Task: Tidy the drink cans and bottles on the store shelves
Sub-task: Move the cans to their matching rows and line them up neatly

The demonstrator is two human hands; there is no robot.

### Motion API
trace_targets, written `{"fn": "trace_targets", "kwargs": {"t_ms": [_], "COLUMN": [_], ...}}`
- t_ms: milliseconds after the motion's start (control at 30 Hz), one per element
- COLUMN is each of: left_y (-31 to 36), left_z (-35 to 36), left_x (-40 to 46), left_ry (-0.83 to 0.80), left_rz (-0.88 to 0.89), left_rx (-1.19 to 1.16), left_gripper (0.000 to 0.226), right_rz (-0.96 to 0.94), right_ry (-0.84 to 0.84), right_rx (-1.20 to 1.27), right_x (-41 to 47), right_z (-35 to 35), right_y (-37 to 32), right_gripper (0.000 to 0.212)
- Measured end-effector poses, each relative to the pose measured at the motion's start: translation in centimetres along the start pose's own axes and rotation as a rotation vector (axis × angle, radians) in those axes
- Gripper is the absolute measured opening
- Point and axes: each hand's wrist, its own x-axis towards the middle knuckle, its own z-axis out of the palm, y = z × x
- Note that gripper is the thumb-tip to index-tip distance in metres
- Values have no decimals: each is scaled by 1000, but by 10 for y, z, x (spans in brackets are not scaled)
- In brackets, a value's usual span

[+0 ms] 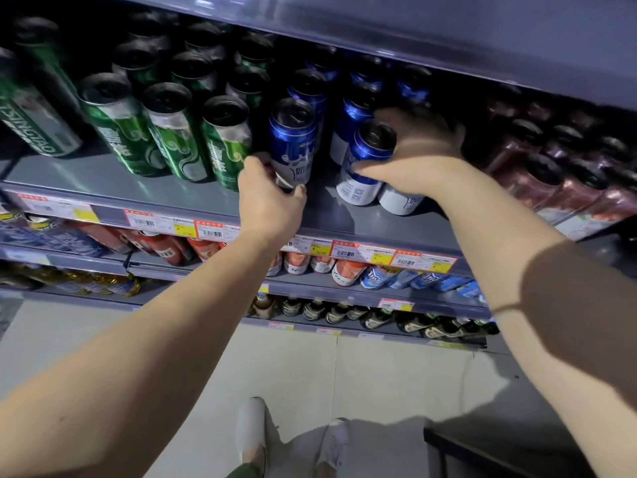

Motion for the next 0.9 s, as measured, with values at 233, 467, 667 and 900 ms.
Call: {"fn": "trace_targets", "kwargs": {"t_ms": [233,467,667,900], "left_y": [-3,2,-7,0], "left_z": [8,14,4,18], "left_x": [11,22,32,37], "left_ry": [-71,-90,-239,-304], "left_rz": [11,42,141,186], "left_rx": [17,13,51,113], "left_gripper": [70,77,57,112], "right_rz": [15,-95,-90,5], "right_ry": [-71,-34,-44,33], "right_rx": [68,174,136,138], "right_x": [3,-2,-3,2], "right_z": [-6,-8,-2,3], "right_y": [8,6,8,9], "right_gripper": [84,59,66,73]}}
